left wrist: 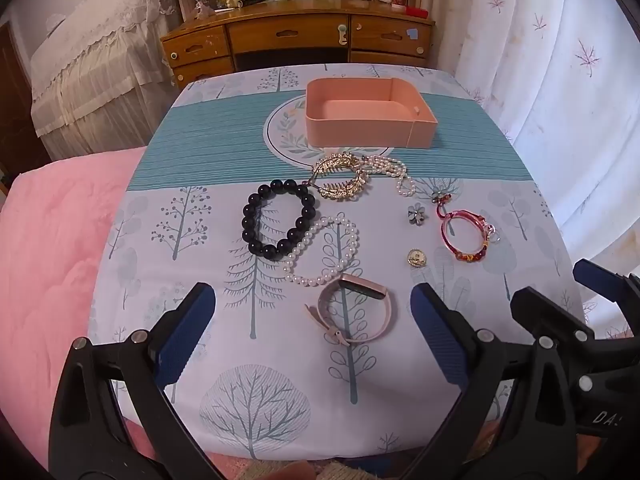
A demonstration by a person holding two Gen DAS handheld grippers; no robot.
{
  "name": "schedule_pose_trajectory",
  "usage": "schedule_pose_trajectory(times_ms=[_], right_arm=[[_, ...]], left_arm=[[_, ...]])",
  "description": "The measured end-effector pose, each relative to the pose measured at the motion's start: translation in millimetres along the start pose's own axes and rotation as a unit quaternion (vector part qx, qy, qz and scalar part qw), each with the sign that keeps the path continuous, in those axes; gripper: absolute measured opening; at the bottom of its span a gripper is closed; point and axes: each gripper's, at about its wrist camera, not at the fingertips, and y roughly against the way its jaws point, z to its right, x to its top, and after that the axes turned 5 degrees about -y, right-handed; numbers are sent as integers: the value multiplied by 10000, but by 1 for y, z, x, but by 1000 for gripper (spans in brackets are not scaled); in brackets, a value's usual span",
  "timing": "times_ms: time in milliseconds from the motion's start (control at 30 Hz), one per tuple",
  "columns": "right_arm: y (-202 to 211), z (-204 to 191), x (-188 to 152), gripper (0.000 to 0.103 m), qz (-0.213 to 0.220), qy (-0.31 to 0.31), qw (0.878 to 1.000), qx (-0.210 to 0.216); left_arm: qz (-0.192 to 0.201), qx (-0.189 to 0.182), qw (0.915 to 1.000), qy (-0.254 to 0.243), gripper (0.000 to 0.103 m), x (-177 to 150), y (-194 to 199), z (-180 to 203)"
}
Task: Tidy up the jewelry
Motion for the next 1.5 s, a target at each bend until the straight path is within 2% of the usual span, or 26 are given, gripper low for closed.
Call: schedule_pose_trajectory(times_ms=[233,667,1500], right_arm=[[2,-1,-1,103,-19,4,10000,-45],[2,-3,-2,103,-2,-1,10000,-6],[-1,-5,-1,103,-19,11,10000,-24]], left_arm=[[-1,-53,10000,12,97,-3,-2,7],[-60,-208,9997,85,97,-1,0,-5],[-125,-176,9997,109,97,-7,-4,-7]])
